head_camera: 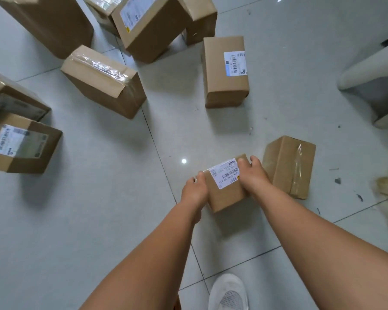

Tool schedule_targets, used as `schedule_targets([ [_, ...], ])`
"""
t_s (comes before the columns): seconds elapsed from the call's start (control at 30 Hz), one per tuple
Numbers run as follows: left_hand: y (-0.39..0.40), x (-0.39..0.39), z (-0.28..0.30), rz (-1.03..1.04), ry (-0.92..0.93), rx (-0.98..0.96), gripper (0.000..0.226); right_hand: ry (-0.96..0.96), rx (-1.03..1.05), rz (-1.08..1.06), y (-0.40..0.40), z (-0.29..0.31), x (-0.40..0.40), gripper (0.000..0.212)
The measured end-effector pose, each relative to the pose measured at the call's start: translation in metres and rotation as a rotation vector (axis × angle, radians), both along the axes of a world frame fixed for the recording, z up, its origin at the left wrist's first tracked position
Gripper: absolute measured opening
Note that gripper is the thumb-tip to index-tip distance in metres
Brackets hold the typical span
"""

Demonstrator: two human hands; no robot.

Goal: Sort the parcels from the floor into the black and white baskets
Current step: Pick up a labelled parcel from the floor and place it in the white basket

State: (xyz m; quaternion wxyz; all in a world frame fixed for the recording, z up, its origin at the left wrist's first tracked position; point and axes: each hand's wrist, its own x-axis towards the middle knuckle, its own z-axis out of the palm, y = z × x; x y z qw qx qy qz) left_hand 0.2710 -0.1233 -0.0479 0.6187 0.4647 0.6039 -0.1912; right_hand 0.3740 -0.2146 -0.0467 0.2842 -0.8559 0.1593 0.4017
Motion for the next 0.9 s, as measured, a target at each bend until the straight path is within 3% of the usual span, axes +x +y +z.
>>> schedule_targets([
  [0.13, 0.003, 0.009, 0.017, 0.053, -0.008, -0.034, 0.047, 0.020, 0.023, -0.057, 0.002, 0.005, -0.015, 0.069],
  [0.2, 0.008, 0.008, 0.040, 0.080, -0.007, 0.023, 0.045, 0.039, 0.076, -0.130, 0.002, 0.024, -0.023, 0.061],
  [0.37, 0.032, 0.002, 0.120, 0.101, 0.022, 0.189, 0.051, 0.049, 0.158, -0.240, 0.019, 0.114, -0.033, 0.061],
  [0.57, 0.053, -0.012, 0.241, 0.241, -0.013, 0.215, 0.062, 0.067, 0.231, -0.268, 0.038, 0.243, -0.037, 0.075],
  [0.73, 0.069, -0.025, 0.359, 0.312, -0.129, 0.250, 0.033, 0.057, 0.262, -0.263, 0.051, 0.351, -0.037, 0.049],
  [0.8, 0.076, -0.031, 0.397, 0.334, -0.170, 0.278, 0.025, 0.028, 0.287, -0.266, 0.055, 0.385, -0.034, 0.048],
  [0.9, 0.084, -0.040, 0.442, 0.384, -0.212, 0.294, 0.039, -0.029, 0.330, -0.229, 0.060, 0.436, -0.035, 0.050],
])
